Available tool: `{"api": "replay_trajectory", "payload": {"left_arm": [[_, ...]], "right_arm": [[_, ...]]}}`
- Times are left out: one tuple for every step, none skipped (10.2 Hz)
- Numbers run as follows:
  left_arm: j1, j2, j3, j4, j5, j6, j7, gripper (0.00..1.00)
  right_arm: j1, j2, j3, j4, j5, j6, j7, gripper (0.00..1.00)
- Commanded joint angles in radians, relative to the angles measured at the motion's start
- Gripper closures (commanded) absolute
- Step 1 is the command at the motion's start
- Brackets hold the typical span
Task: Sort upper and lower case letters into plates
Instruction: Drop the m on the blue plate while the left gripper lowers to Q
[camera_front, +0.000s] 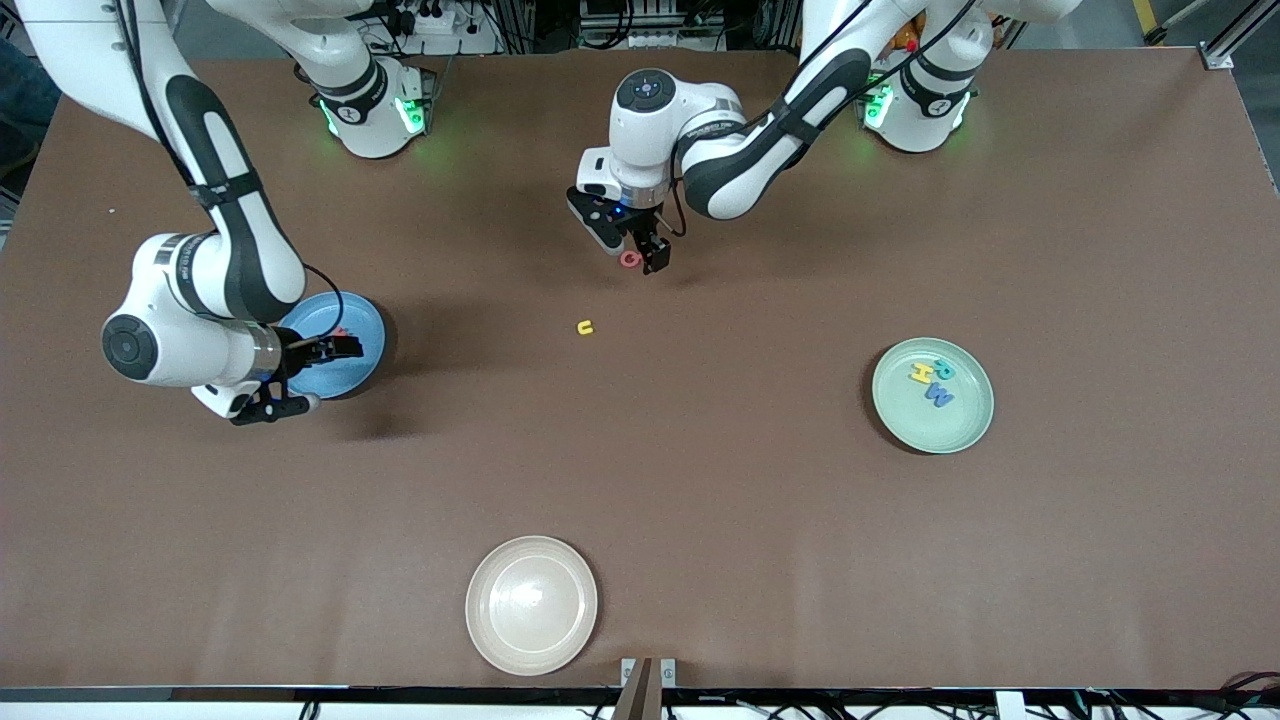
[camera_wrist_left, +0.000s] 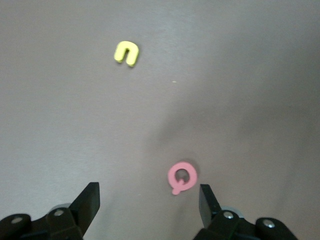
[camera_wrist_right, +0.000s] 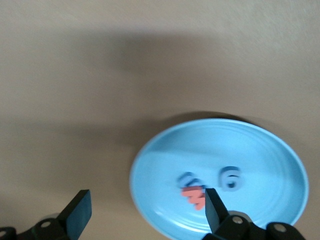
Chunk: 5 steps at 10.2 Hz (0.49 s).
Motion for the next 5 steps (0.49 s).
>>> {"api": "replay_trajectory", "payload": {"left_arm": [[-0.028, 0.032, 0.016, 0.021, 0.024, 0.013, 0.044, 0.14], [-0.057, 0.039, 0.055, 0.031, 0.026, 0.016, 0.054, 0.18], [-0.072, 0.055, 0.068, 0.037, 0.026, 0.021, 0.07, 0.21], [-0.073, 0.067, 0.071, 0.042, 0.026, 0.025, 0.083, 0.23], [-0.076, 0.079, 0.076, 0.047, 0.026, 0.033, 0.087, 0.24]], "right_arm": [[0.065, -0.007, -0.002, 0.059, 0.017, -0.033, 0.125, 0.0], [0.096, 0.0, -0.002, 0.082, 0.02, -0.03, 0.191, 0.0], [0.123, 0.016, 0.0, 0.111, 0.023, -0.025, 0.247, 0.0], [0.143, 0.033, 0.009, 0.138, 0.025, -0.022, 0.297, 0.0], [0.146, 0.056, 0.032, 0.17, 0.037, -0.023, 0.339, 0.0]]}}
